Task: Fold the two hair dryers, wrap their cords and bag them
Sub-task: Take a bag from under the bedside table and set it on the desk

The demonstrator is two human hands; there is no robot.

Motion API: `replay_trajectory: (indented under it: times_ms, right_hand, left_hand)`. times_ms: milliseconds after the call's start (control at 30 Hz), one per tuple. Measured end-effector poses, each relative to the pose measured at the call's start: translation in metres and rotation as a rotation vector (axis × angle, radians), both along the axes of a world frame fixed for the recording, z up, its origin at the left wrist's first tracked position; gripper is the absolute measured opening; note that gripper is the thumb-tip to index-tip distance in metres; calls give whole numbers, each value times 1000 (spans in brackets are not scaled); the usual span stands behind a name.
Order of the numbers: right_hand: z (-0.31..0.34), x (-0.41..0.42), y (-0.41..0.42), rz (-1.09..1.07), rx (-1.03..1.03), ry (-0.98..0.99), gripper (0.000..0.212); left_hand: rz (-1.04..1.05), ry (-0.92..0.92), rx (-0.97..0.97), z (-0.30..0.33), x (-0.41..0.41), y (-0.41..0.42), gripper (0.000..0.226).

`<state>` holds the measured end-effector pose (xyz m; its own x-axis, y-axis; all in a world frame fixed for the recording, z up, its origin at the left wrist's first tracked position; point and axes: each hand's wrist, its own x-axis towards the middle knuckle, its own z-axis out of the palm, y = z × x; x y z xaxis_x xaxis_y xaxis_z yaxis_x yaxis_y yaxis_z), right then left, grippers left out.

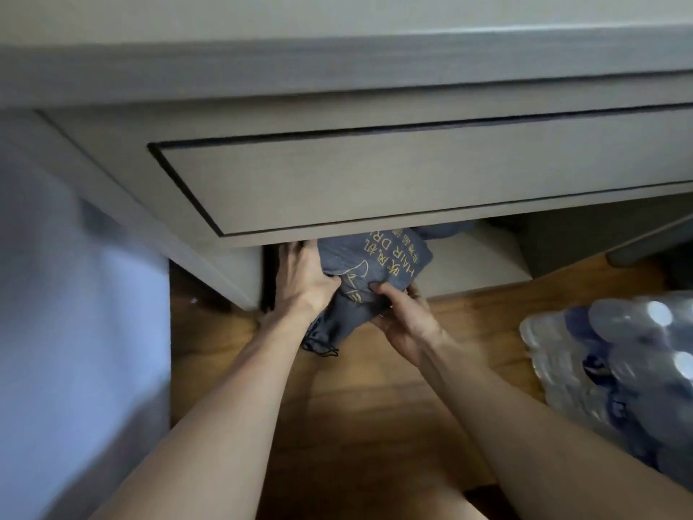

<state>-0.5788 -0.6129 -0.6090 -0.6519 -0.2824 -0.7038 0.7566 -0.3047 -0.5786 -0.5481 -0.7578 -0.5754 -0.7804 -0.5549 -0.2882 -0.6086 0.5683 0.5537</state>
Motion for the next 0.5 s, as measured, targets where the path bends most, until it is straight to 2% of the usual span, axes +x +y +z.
replay_trajectory:
  times_ms: [100, 200, 300, 400, 500]
  right_hand:
    - [-8, -16, -13, 3, -6, 38, 55]
    - [-8, -36, -27, 61, 44, 95, 53]
    - [-10, -54, -41, 130, 45, 133, 38]
    - [-11, -65, -51, 186, 55, 165, 27]
    - [-13, -75, -54, 247, 66, 201, 35]
  left_hand:
    - [22, -16, -7, -4, -14, -9, 55]
    - [82, -3, -10, -8, -20, -17, 54]
    - [105, -9, -24, -13, -26, -26, 52]
    - [120, -26, -10, -18, -41, -35, 40]
    - [123, -71, 15, -20, -54, -37, 35]
